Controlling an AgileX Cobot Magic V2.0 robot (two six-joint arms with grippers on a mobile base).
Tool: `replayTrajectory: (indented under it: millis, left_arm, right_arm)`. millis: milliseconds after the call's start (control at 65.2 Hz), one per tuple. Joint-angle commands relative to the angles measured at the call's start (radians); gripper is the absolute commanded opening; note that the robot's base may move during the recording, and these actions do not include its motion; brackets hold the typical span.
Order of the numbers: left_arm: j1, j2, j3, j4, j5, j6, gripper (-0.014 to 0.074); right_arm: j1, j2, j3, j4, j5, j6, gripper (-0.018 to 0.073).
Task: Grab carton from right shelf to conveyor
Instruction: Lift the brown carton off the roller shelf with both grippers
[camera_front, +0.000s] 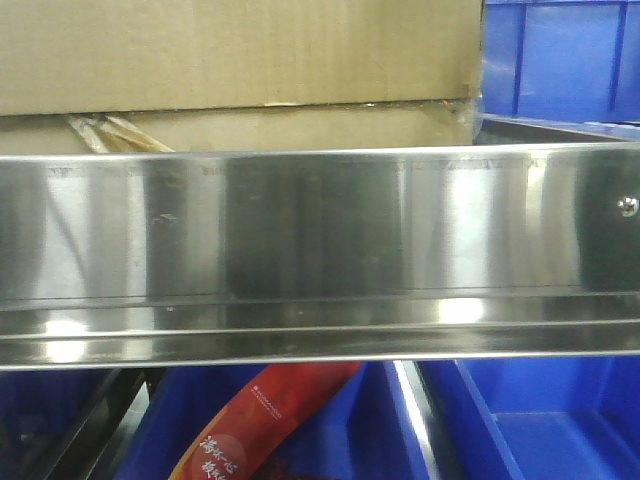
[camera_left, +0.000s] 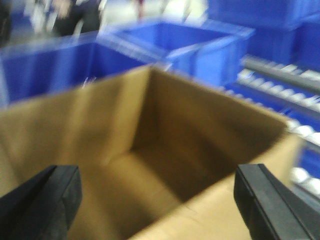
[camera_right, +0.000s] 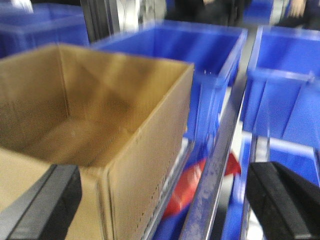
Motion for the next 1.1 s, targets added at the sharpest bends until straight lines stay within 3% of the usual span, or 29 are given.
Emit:
replayTrajectory:
  millis: [0,199,291,399,537,721,859,1089]
  left_arm:
    - [0.02,0.078,-0.117,0.072,0.133,-0.095,0.0519]
    - [0.025,0.23,-0.339,0.264,0.394,-0.25,0.0519]
    - [0.025,0.27,-0.378,0.308,0.398,-0.28,0.0519]
    - [0.03,0.301,-0.381,0.342,0.398,-0.311,0.0519]
    - [0.086,0.332,-0.381,0.321,0.398,-0.319,0.0519]
    - [0.187,0.372,-0.381,0.232,0.398,-0.319,0.0519]
    - [0.195,0.424,-0.381,0.232,0.398,-0.277,0.0519]
    - [0.195,0.497,-0.381,0.227,0.398,-0.277,0.0519]
  right_arm:
    - [0.004,0.092,-0.154,-0.003,0.119,0.004,0.0559]
    - [0.004,0.323,-0.514,-0.003,0.386,0.038,0.0559]
    - [0.004,0.423,-0.629,-0.003,0.48,0.057,0.0559]
    - [0.004,0.511,-0.712,-0.003,0.498,0.086,0.0559]
    - [0.004,0.587,-0.74,-0.003,0.498,0.1,0.0559]
    - [0.004,0.656,-0.74,-0.003,0.496,0.107,0.0559]
    - [0.004,0.698,-0.74,-0.003,0.463,0.107,0.0559]
    - [0.004,0.751,-0.74,-0.003,0.442,0.107,0.0559]
